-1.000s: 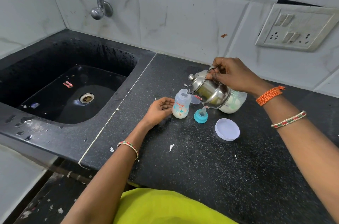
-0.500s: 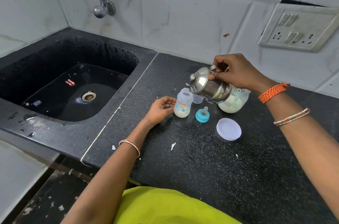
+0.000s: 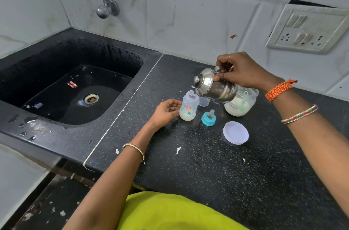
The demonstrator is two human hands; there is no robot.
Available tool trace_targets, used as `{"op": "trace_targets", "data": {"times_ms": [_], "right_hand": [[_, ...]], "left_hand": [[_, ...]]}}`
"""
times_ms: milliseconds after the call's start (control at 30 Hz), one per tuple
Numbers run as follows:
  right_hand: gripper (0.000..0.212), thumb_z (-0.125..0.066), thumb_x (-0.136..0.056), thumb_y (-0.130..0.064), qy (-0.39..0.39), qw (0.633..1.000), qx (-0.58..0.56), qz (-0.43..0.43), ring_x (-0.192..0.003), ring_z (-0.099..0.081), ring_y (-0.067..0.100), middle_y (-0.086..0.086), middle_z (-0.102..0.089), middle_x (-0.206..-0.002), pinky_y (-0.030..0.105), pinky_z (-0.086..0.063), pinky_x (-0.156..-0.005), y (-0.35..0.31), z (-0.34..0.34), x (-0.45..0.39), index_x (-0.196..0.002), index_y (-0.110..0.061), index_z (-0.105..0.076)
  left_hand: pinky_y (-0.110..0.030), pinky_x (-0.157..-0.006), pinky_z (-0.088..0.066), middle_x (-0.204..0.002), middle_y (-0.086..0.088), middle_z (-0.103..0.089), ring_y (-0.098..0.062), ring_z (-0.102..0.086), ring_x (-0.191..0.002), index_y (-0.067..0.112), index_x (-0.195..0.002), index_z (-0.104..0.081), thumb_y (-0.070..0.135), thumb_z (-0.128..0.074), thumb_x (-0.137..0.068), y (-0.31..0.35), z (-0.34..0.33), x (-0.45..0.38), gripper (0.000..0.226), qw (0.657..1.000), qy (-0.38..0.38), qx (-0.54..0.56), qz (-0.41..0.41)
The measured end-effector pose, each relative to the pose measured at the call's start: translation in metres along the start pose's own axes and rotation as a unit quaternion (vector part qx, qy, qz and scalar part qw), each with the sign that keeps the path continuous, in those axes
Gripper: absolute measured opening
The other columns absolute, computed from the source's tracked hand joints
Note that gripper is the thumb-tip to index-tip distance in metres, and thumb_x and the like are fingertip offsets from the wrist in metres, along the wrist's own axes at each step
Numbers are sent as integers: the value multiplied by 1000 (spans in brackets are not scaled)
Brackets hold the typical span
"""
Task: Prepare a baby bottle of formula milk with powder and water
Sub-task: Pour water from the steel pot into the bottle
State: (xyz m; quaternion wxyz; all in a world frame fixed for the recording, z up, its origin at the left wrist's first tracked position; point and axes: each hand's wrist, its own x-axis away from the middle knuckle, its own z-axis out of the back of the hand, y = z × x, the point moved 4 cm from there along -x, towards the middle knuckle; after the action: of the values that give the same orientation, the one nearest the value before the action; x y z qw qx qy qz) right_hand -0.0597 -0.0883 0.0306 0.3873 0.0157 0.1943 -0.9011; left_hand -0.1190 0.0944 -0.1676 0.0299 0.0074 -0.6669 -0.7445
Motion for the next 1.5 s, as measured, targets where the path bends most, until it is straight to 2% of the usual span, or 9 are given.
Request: {"op": "trace_targets", "data": {"times_ms": [200,433,900,1333,1500], "right_hand": [[22,-75,-77,-34,-13,1000,16,-2,-85,-61,23,4,-65,-85,47,-53,-79,-5,3,-5,-87,-19,-63],[22,-76,-77,-28,-3,1000,5,4,-87,-63,21,6,-70,-89,47,-53,-82,-8,5,-7,-95,-18,-70],[22,-77,-74,-33,2,999,29,14,-85,-60,20,0,-67,-86,48,-53,-77,-11,8,-14,-93,-22,-71],[27,-79,-73,-27,9,999,28,24,-88,-58,20,0,-65,-89,46,-51,-80,-16,9,-15,-97,-19,-72],[24,-78,-73,-23,13,999,24,34,-86,-58,22,1,-65,-87,50,-51,-79,-18,9,-15,-96,-18,-73]], "left_hand": [[-13,-82,-52,-104,-6,-62,-10,-61,-91,6,-108,-57,-7,-59,-85,-1,0,0,27,1000,0,2,-2],[-13,-81,-52,-104,-5,-62,-8,-61,-91,8,-107,-57,-7,-58,-85,-1,0,-1,27,1000,-2,4,0],[-13,-80,-51,-96,2,-63,-6,-62,-88,8,-105,-58,-8,-58,-84,-2,-1,-1,26,1000,-3,8,-10],[-18,-85,-52,-103,-5,-64,-12,-62,-94,10,-105,-59,-6,-58,-85,-4,0,-1,26,1000,3,-2,-7],[-21,-89,-52,-103,-5,-64,-12,-62,-94,11,-104,-59,-5,-59,-84,-4,-1,-2,26,1000,4,-4,-7]]}}
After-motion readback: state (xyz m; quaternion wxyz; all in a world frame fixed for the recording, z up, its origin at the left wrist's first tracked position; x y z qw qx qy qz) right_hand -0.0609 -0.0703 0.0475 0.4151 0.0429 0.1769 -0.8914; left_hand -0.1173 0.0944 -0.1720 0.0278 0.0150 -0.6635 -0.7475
